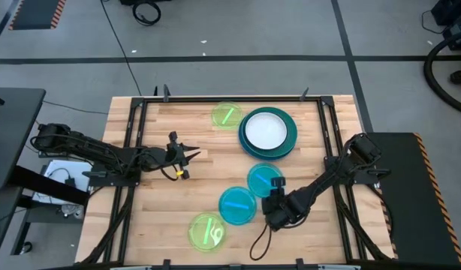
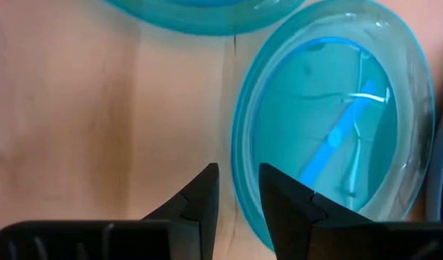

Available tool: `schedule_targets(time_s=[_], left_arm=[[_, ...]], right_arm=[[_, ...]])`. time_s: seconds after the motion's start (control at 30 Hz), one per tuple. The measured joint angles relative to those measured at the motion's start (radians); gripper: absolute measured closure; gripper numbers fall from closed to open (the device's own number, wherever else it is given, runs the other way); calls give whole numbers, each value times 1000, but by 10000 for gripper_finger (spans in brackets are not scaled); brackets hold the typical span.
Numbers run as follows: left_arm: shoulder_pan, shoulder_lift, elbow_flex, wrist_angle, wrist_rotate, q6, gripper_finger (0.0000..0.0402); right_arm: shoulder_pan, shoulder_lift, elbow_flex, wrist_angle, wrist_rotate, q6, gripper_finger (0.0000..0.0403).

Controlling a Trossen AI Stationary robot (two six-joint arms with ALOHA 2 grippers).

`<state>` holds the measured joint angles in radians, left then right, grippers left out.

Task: Stack plastic plates
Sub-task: Stack the right light blue plate on top of the white plate

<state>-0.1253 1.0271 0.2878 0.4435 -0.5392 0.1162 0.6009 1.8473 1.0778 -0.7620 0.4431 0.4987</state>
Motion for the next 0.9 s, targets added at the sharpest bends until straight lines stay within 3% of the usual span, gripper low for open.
schedule_targets(time_s=[0.27, 0.63, 0.9], left_arm=[[0, 0, 0, -2, 0, 0, 322], [0, 0, 0, -7, 0, 0, 322], [0, 0, 0, -8, 0, 1, 322]], right_arm=[[-1, -3, -45, 17, -37, 25, 299], [-2, -2, -47, -7, -43, -4, 366], [-3, 0, 61, -184, -66, -4, 389]])
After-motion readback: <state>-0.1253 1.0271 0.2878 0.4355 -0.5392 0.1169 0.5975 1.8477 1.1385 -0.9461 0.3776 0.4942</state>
